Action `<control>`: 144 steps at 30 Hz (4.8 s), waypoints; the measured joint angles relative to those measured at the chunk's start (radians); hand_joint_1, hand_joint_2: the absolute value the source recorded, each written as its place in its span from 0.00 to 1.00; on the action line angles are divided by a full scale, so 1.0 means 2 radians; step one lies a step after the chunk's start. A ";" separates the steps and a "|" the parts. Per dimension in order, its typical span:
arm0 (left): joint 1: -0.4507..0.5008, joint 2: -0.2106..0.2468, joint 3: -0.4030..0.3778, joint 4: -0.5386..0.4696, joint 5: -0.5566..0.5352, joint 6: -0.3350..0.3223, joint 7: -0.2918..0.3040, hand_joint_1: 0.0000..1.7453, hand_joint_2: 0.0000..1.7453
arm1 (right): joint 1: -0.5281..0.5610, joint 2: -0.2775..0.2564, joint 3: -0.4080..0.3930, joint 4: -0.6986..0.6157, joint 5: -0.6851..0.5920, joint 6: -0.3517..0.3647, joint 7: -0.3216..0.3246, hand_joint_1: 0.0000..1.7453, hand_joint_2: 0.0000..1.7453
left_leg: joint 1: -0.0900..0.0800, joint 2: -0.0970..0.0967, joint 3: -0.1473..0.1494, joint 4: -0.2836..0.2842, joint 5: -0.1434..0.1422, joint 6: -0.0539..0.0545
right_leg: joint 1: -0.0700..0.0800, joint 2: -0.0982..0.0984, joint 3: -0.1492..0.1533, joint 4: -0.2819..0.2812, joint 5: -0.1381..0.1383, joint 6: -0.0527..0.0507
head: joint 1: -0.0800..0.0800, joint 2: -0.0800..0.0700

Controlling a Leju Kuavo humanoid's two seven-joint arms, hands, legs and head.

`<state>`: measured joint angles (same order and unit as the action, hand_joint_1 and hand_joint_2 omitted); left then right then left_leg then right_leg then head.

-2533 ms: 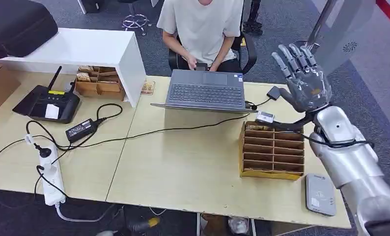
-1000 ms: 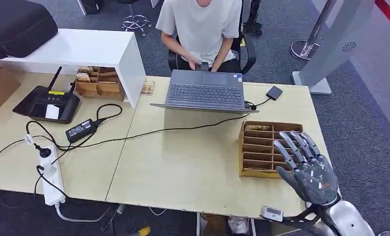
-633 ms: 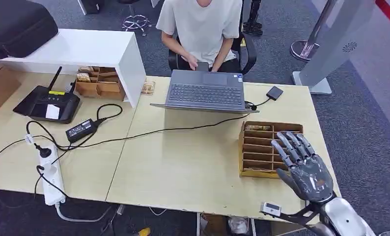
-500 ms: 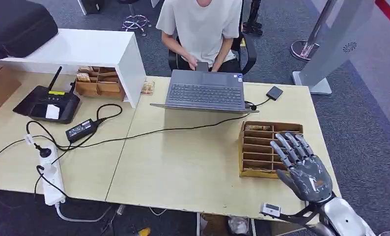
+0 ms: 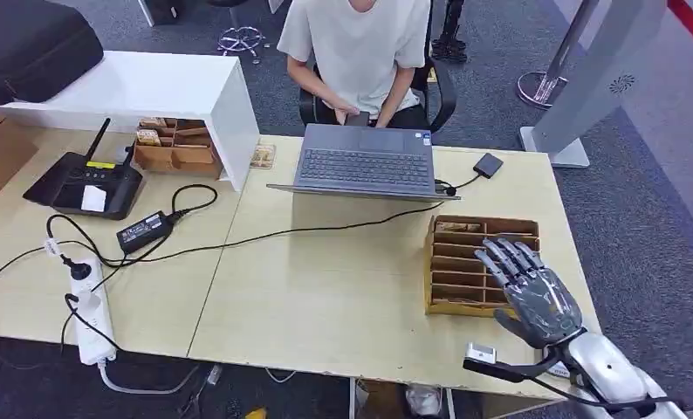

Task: Pass the card to the sensor for recognition and then transmit it.

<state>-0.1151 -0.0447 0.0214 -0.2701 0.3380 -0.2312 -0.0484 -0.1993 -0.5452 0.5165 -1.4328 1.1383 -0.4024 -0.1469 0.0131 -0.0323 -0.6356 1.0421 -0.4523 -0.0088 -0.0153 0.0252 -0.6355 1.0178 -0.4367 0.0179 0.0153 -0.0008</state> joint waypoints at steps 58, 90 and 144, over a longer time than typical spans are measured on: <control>0.010 0.013 0.000 0.000 -0.009 -0.015 0.001 0.00 1.00 | -0.022 -0.051 0.031 0.020 -0.039 0.070 0.009 0.00 1.00 | 0.000 0.000 0.000 0.000 0.000 0.000 | 0.000 0.000 0.000 0.000 0.000 0.000 | 0.000 0.000; 0.010 0.013 0.000 0.000 -0.016 -0.019 0.004 0.00 1.00 | -0.030 -0.014 0.016 0.114 -0.029 0.047 0.008 0.00 1.00 | 0.000 0.000 0.000 0.000 0.000 0.000 | 0.000 0.000 0.000 0.000 0.000 0.000 | 0.000 0.000; 0.010 0.016 0.000 0.000 -0.029 -0.024 0.003 0.00 1.00 | 0.014 0.003 -0.031 0.069 0.005 -0.028 0.006 0.00 1.00 | 0.000 0.000 0.001 0.000 0.000 0.000 | 0.000 0.000 0.000 0.000 0.000 0.000 | 0.000 0.000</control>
<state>-0.0951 -0.0122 0.0214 -0.2701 0.2796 -0.2792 -0.0427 -0.1714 -0.5394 0.4551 -1.2944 1.1490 -0.4589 -0.1358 0.0130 -0.0321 -0.6342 1.0420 -0.4524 -0.0088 -0.0154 0.0252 -0.6346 1.0177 -0.4367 0.0179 0.0153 -0.0008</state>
